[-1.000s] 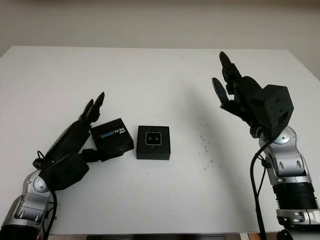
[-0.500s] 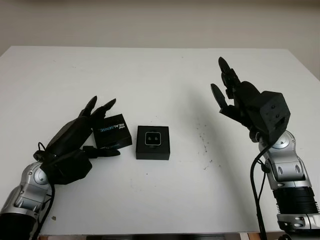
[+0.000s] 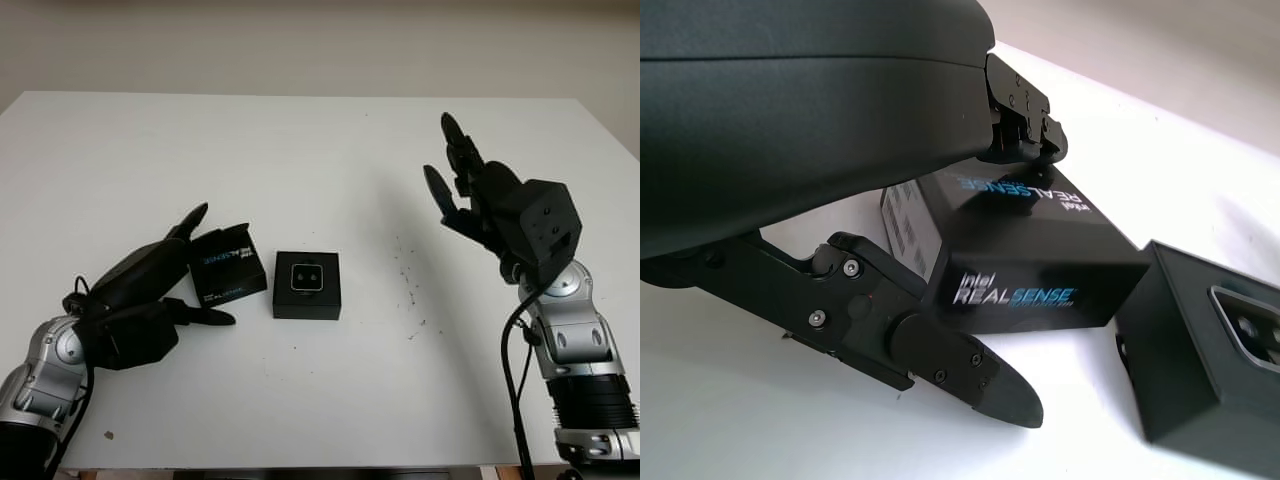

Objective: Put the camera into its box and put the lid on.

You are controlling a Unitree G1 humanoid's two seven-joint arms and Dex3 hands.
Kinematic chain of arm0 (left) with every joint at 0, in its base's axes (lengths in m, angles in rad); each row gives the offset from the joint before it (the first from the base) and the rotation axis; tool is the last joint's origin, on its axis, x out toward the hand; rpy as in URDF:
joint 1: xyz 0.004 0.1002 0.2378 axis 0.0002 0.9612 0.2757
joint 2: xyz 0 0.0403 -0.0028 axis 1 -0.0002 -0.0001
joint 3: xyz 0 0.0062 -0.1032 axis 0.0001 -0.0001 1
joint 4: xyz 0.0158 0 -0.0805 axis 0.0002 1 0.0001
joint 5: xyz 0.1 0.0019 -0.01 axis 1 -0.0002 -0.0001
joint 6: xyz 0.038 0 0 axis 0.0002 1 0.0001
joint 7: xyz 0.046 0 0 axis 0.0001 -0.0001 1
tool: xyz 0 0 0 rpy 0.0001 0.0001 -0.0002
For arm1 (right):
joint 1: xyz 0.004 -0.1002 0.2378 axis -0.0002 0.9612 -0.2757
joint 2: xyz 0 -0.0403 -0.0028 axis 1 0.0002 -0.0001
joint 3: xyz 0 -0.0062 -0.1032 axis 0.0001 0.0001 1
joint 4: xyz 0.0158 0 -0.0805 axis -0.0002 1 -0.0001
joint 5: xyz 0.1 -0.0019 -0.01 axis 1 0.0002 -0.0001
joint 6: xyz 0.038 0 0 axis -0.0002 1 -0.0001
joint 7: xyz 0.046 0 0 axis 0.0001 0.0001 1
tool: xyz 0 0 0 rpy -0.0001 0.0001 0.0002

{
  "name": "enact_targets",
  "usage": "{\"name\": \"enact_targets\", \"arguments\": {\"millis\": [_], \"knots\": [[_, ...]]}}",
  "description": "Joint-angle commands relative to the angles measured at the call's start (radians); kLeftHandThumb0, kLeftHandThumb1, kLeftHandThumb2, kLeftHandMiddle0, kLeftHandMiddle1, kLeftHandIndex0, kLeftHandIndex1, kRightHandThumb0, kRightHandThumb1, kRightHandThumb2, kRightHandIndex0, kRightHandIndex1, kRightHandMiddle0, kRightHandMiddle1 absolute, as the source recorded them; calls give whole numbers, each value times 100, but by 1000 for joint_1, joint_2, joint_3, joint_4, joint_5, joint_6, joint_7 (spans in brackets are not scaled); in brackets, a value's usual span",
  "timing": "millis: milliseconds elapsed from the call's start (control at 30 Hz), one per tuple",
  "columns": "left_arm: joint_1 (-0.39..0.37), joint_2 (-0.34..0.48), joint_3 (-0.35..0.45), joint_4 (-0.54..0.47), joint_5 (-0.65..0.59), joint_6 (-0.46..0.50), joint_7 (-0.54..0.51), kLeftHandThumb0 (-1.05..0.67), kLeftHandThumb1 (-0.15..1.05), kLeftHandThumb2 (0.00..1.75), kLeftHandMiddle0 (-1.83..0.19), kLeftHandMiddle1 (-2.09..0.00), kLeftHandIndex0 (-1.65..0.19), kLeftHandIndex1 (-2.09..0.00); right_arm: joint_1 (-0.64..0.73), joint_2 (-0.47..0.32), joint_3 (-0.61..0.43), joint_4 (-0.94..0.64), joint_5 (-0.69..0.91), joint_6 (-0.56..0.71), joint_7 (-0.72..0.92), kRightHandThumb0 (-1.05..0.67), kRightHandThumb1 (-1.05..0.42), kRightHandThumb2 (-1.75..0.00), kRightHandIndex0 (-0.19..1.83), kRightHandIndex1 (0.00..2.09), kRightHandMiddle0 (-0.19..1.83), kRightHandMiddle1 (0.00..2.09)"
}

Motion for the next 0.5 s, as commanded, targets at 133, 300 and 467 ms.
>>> {"name": "enact_targets", "arguments": {"millis": [133,300,467], "knots": [[-76,-45,-25,187,-20,-77,47,-26,93,9,-48,-14,-39,-18,16,-15,5,-19,-21,-28,-4,-64,-105,-63,-10,7,-12,6],[-142,-60,-44,318,-20,-136,63,-20,104,9,-61,-35,-51,-34,24,-14,3,-15,-32,-45,-4,-63,-105,-62,-7,8,-9,7],[-170,-56,-60,365,-16,-138,63,-15,105,9,-38,-123,-34,-101,25,-6,0,-12,-32,-53,-13,-64,-105,-61,-6,8,-8,7]]}}
